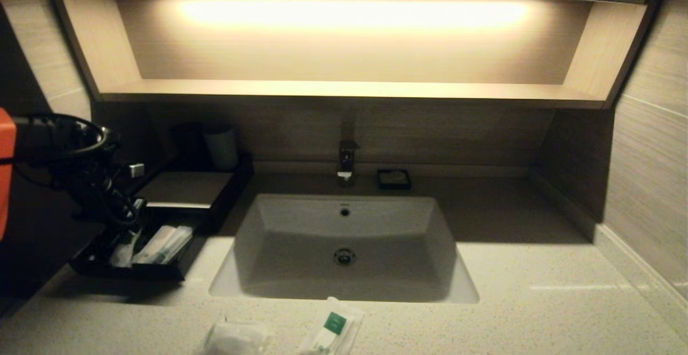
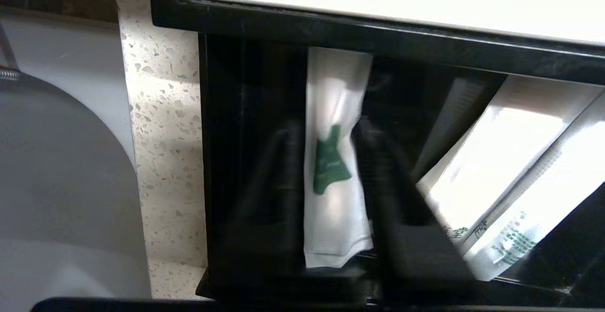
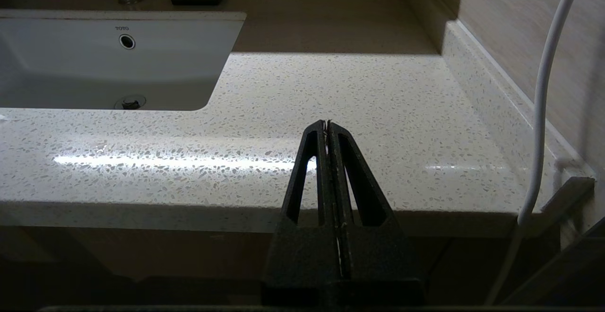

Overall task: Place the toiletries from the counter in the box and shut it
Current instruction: Place the bathroom toiletry into the drawer

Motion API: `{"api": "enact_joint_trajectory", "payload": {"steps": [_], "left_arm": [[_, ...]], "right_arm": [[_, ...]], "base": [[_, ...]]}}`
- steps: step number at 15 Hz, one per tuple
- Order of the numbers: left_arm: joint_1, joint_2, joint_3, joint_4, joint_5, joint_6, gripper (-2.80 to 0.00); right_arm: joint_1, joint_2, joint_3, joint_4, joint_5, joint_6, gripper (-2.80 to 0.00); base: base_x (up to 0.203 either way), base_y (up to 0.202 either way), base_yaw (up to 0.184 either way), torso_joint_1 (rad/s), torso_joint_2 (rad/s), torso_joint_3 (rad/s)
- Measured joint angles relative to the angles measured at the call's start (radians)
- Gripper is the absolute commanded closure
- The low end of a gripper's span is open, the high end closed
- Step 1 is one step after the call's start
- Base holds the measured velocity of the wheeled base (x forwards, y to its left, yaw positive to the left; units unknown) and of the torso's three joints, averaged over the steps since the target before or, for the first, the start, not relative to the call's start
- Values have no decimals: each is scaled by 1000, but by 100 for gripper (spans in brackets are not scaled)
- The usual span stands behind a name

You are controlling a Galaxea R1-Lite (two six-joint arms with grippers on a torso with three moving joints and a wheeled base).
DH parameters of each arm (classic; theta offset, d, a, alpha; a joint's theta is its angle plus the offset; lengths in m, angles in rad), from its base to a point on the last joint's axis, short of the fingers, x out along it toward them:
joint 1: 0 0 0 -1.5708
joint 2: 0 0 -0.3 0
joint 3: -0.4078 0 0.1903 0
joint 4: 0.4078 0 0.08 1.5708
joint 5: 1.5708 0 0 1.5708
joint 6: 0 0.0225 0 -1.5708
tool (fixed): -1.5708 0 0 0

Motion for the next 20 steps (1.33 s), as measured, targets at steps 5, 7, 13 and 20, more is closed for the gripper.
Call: {"api": "enact_joint_trajectory", "payload": {"steps": [5,7,13,20], "left_arm": [[0,-15,4,13,-1,-5,-280],[-1,-38,22,12,-4,-7,-280],[-14,-159,120,12,-70,-9,-280],[-78,-384,299,4,-219,-7,0]], "right_arm": [[0,0,0,0,0,0,0],[0,0,0,0,0,0,0],[0,0,0,0,0,0,0],[0,0,0,0,0,0,0]], "base": [[0,0,0,0,0,0],[0,0,0,0,0,0],[0,0,0,0,0,0],[0,0,0,0,0,0]]}}
